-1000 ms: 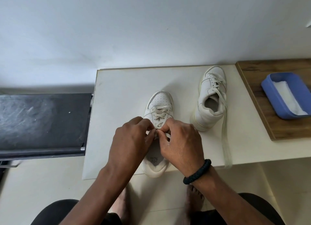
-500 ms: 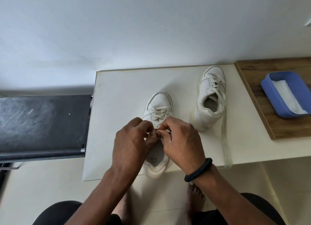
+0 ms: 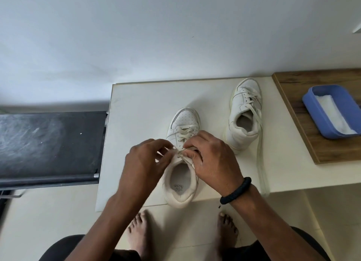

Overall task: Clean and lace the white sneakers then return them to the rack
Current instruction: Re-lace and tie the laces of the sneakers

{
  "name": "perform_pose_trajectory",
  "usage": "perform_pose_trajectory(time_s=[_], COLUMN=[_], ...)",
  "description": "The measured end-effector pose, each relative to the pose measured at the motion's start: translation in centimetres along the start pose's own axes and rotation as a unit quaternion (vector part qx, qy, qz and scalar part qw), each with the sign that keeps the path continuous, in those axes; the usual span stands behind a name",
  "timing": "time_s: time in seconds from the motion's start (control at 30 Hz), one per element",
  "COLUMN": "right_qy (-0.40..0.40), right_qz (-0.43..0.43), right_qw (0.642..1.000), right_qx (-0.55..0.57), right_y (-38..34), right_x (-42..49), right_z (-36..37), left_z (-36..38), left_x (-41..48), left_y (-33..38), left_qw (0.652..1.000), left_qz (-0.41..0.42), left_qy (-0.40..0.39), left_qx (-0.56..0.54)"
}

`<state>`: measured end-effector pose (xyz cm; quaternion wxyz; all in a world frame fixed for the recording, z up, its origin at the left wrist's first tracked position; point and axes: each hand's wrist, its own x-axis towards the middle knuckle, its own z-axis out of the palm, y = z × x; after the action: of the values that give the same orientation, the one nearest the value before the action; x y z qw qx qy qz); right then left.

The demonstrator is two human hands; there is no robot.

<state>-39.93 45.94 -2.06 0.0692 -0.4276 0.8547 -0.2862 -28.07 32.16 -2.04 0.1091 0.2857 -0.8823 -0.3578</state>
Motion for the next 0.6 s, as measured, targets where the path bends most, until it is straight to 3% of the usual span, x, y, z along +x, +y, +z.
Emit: perform_pose_trajectory(time_s=[0.17,0.4,0.6], right_qy=[-0.001,0.005,0.011], right_qz=[0.009,0.019,0.033], right_qw=[1.000,1.000,0.999], right_qx=[0.021,0.022,0.024], right_y=[0.4,0.3,0.2], right_x=[-0.2,-0.3,-0.3], right_z=[-0.1,0.1,0.2], left_z=[-0.1,1.1,0.7], left_x=[0.1,0.2,0.3], left_y=[-1.1,-0.8,-0.5], left_qw=[0.996,0.995,0.988], left_qz=[-0.030,-0.010,-0.042], left_qy=[-0.043,-0.013,-0.028], left_qx=[-0.072,-0.096,-0.147])
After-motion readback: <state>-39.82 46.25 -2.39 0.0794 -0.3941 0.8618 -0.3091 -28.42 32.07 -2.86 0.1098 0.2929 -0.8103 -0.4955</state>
